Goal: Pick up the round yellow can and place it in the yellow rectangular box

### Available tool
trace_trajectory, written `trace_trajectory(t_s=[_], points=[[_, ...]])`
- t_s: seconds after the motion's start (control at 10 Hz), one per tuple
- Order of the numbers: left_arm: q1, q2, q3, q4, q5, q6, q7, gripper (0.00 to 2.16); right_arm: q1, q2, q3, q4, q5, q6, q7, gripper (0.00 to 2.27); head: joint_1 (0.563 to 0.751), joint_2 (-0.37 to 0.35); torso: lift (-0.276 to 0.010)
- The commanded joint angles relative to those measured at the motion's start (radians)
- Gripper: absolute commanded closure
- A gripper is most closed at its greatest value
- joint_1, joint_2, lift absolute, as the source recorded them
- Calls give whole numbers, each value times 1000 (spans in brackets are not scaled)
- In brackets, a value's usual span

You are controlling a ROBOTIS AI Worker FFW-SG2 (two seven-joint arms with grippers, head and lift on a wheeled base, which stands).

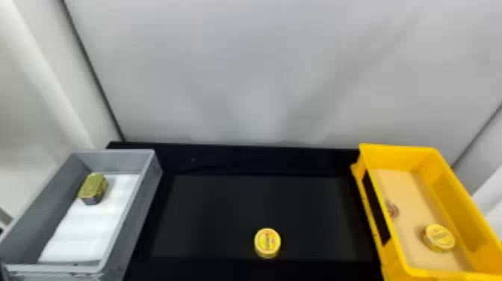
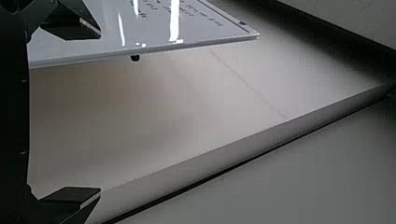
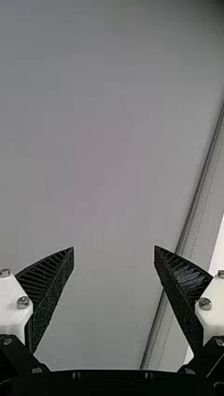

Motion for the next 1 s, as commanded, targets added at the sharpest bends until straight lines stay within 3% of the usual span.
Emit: trace_trajectory(t_s=[0.0,0.3,0.9], points=[[1,-3,-1,-5,1,5,0,96,7,2,3,8,0,-3,5,180,694,14,-60],[1,-3,-1,-5,3,8,0,96,12,3,9,17,-1,-1,11,182,694,14,-60],[1,-3,2,-5,3,17,0,96,30,35,322,196,13,-51,99,190,694,14,-60]])
